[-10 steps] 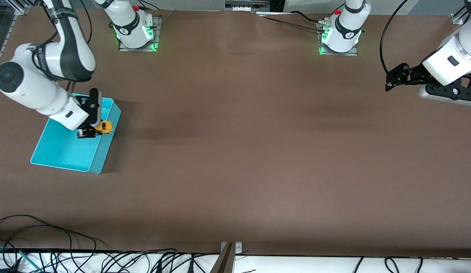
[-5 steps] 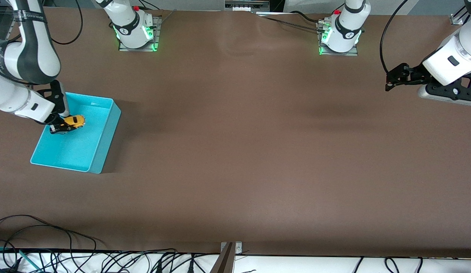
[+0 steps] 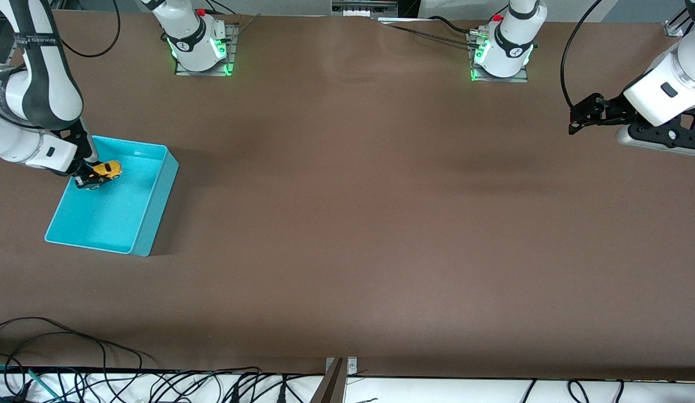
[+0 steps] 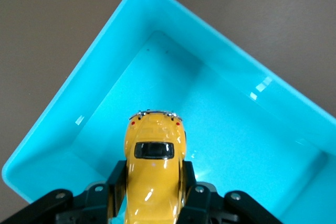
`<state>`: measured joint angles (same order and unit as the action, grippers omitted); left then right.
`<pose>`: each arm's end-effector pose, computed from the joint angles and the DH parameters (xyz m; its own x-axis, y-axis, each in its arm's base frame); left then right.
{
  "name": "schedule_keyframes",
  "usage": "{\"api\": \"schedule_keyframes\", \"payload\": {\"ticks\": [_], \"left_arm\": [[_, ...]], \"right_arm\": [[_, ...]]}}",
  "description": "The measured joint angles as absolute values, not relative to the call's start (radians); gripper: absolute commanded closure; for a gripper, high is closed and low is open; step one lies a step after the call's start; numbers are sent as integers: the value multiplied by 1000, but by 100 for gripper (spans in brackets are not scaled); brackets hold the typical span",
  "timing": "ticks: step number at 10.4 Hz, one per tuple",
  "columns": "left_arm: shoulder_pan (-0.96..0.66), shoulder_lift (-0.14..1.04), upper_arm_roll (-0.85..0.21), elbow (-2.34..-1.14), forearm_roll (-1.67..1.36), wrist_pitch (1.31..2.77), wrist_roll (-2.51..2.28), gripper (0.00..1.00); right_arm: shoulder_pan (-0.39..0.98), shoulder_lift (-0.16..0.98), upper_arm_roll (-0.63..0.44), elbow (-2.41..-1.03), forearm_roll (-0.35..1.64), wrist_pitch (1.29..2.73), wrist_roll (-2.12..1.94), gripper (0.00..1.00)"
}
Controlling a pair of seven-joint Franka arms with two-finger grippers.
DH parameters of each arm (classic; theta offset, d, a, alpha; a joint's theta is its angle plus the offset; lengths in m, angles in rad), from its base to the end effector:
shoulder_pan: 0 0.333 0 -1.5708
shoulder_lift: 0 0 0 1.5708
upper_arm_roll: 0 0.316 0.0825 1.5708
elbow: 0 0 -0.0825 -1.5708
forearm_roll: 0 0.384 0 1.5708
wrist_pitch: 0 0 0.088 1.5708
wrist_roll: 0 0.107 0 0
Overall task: Wind up and store yellow beetle car
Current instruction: 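Lower the car into the blue box and open the right gripper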
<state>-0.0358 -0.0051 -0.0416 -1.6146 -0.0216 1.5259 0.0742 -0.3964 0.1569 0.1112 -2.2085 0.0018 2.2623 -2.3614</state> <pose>0.5447 -0.0447 0.6030 0.9850 -0.1517 -0.0817 -0.1499 -0.9883 0.0275 0.5136 -0.1507 0.3010 -0.4787 0.8738 0.0856 0.8731 0.4841 -0.0585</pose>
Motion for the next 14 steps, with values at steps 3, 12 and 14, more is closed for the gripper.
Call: {"api": "schedule_keyframes", "payload": {"ticks": [3,12,14], "left_arm": [[-36,-5,-42,-1615,-22,1526,74,0],[-36,-5,-42,-1614,-22,1526,74,0],[-36,-5,-42,-1614,-22,1526,74,0]], "right_arm": [[-401,138,113,-2317,2,2389,-2389,100],[-500,196,112,-2482,2,2651,-2472,96],[-514,196,112,-2482,2,2653,-2478,72]]}}
